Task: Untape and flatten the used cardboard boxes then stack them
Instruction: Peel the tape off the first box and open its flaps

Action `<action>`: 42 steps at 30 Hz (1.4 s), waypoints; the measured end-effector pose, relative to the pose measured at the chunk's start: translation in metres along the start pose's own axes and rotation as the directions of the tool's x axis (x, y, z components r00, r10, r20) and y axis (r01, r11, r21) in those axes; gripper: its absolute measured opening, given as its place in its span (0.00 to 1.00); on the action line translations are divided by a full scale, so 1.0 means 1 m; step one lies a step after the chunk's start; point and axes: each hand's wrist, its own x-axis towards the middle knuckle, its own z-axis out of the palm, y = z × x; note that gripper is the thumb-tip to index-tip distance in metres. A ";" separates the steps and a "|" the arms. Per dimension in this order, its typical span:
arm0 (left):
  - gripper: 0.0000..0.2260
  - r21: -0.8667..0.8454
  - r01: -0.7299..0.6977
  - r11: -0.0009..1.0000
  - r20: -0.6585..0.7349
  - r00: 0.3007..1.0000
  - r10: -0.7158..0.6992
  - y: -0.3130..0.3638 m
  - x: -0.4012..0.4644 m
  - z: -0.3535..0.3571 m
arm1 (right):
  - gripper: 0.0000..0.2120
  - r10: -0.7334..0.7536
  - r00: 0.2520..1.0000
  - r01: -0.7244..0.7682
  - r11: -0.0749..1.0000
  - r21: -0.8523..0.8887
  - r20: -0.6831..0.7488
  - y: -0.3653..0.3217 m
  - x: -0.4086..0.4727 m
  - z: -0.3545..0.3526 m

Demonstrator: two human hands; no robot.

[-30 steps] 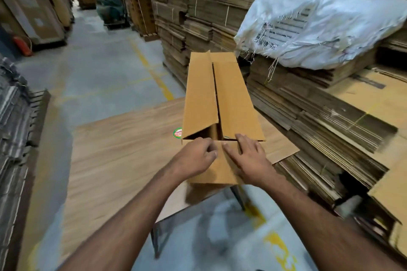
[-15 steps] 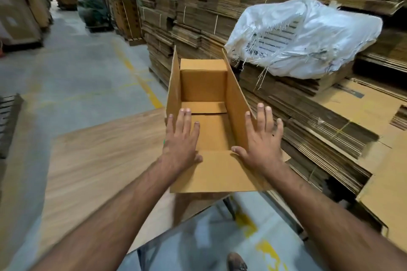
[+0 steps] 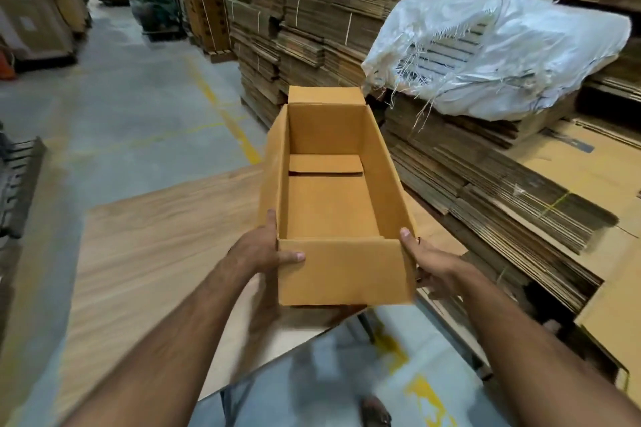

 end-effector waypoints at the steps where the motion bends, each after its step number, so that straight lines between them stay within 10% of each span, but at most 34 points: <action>1: 0.57 0.000 -0.017 1.000 -0.032 0.999 0.017 0.003 -0.002 0.001 | 0.46 0.005 1.000 -0.005 1.000 -0.011 -0.001 0.001 0.002 0.001; 5: 0.45 0.075 -0.018 0.997 -0.136 0.990 0.028 0.007 -0.004 0.009 | 0.54 -0.057 0.997 0.049 0.989 -0.140 -0.051 0.005 0.014 -0.005; 9: 0.53 0.259 0.154 0.953 -0.188 0.976 -0.107 0.028 -0.012 0.004 | 0.48 -0.114 0.988 0.093 0.979 -0.183 -0.108 -0.006 -0.002 -0.005; 12: 0.51 0.575 -0.015 0.818 -0.208 0.964 0.163 0.060 -0.026 0.012 | 0.45 -0.162 0.923 -0.005 0.902 -0.432 -0.350 -0.011 -0.008 -0.004; 17: 0.36 0.418 -0.270 0.868 -0.150 0.921 0.359 0.111 -0.038 0.053 | 0.40 -0.493 0.703 0.174 0.818 -0.548 -0.513 -0.008 -0.012 0.008; 21: 0.19 0.431 -0.136 0.892 -0.309 0.907 0.288 0.123 -0.034 0.071 | 0.57 -0.459 0.736 0.171 0.837 -0.519 -0.498 0.003 -0.017 0.026; 24: 0.13 0.244 -0.063 0.968 -0.452 0.876 0.171 0.123 -0.029 0.062 | 0.64 -0.361 0.718 0.150 0.915 -0.375 -0.595 0.011 -0.021 0.035; 29: 0.09 -0.066 -0.218 0.974 -0.620 0.773 0.131 0.161 -0.050 0.030 | 0.76 0.034 0.899 0.098 0.956 0.277 -0.436 -0.010 -0.020 0.041; 31: 0.10 -0.269 -0.286 0.920 -0.646 0.762 0.048 0.174 -0.052 0.007 | 0.66 0.031 0.927 0.148 0.887 0.438 -0.375 -0.030 -0.030 0.038; 33: 0.15 -0.603 -0.352 0.716 -0.556 0.829 -0.061 0.176 -0.050 -0.023 | 0.50 -0.042 0.906 0.290 0.786 0.546 -0.421 -0.060 -0.045 0.028; 37: 0.25 -0.911 -0.404 -0.084 -0.404 0.915 -0.016 0.168 -0.067 -0.075 | 0.64 -0.274 0.634 0.639 0.713 0.289 -0.723 -0.115 -0.080 0.012; 42: 0.31 -0.840 -0.292 -0.458 -0.309 0.950 -0.040 0.159 -0.072 -0.086 | 0.61 -0.548 0.264 0.619 0.727 -0.296 -0.794 -0.154 -0.134 -0.002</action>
